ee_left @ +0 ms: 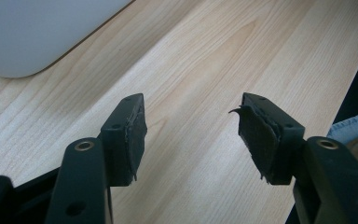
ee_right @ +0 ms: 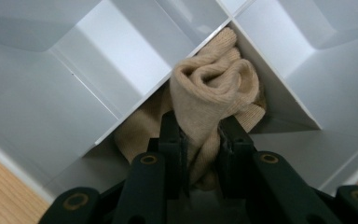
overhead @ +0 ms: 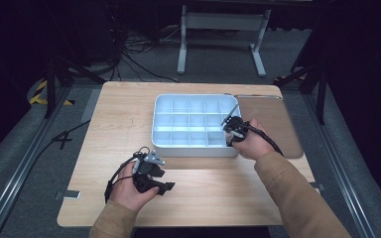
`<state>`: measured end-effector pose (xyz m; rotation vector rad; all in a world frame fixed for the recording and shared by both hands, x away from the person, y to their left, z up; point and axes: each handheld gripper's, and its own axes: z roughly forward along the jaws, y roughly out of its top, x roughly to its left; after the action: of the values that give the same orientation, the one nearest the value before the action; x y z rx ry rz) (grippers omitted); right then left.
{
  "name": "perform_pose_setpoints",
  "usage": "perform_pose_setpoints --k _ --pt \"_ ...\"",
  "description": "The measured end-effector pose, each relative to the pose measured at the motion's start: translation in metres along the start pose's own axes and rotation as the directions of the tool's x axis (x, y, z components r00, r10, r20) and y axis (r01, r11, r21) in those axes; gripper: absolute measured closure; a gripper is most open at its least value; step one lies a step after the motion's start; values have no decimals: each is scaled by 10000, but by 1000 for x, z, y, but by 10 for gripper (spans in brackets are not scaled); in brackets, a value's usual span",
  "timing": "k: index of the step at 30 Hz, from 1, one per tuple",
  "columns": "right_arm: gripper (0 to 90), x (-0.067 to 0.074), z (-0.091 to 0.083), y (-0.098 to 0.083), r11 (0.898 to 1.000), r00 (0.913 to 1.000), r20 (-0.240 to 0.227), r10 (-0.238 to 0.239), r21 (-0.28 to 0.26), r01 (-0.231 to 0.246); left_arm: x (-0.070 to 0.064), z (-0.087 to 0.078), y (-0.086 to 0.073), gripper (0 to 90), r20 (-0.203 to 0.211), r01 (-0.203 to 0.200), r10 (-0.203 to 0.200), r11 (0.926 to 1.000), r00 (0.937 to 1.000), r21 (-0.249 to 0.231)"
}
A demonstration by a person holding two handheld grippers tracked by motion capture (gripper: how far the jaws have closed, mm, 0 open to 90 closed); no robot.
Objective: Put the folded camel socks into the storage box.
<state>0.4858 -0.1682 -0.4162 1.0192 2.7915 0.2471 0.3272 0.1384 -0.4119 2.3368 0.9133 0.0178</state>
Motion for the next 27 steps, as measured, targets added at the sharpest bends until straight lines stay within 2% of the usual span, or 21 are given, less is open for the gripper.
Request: perform_pose_setpoints --k 10,14,17,18,20,22,27 --pt "717 -6 1 -2 9995 9985 -438 316 -26 -318 0 0 0 421 6 -29 29 10000 10000 -44" --pt "645 -4 -4 -3 9996 9987 -483 162 -227 -173 0 0 0 420 -10 18 -18 10000 10000 -11" --pt "613 -3 -9 -4 9988 9991 -361 222 -427 -237 0 0 0 419 9 -10 10 10000 10000 -51" --pt "546 -4 -13 -5 9979 9987 -391 319 -554 -340 0 0 -1 419 8 -16 16 10000 10000 -33" --pt "546 -6 -19 -7 9968 9976 -590 375 -686 -415 0 0 -1 419 4 -35 35 10000 10000 -58" --pt "548 -7 -27 -9 9954 9979 -547 340 -875 -387 -1 -1 -2 419 -15 21 -21 10000 10000 -92" --pt "548 -7 -48 -16 9816 9985 -463 300 -1871 -382 0 -4 -4 419 -27 70 -71 9999 10000 -111"
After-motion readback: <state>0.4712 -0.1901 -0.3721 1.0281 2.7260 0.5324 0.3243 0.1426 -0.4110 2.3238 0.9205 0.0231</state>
